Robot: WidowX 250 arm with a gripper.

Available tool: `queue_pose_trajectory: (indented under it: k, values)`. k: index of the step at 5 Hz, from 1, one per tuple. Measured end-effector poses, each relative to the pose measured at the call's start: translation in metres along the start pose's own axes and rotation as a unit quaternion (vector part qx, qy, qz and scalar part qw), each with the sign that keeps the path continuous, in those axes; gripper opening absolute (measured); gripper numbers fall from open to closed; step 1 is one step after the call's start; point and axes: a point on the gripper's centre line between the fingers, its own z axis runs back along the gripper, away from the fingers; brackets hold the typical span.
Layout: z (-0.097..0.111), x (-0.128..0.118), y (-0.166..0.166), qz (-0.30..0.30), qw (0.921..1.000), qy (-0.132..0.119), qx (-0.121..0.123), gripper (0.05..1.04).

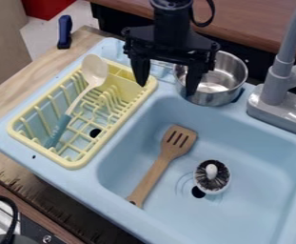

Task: Moved the silver pot to the right side of the sink

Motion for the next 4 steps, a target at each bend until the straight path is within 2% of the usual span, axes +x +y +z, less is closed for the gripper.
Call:
queue_pose_trajectory:
  k: [1,2,3,4]
  values:
    - [-0.007,-0.004,0.0,0.003,0.9999,0.016,0.004,1.001]
    - [-0.013,-0.007,0.006,0.049,0.998,0.038,0.011,1.001]
    - [-0.012,-0.001,0.01,0.137,0.9897,0.042,0.0,1.001]
    - [-0.011,0.002,0.014,0.221,0.9733,0.057,-0.025,1.001]
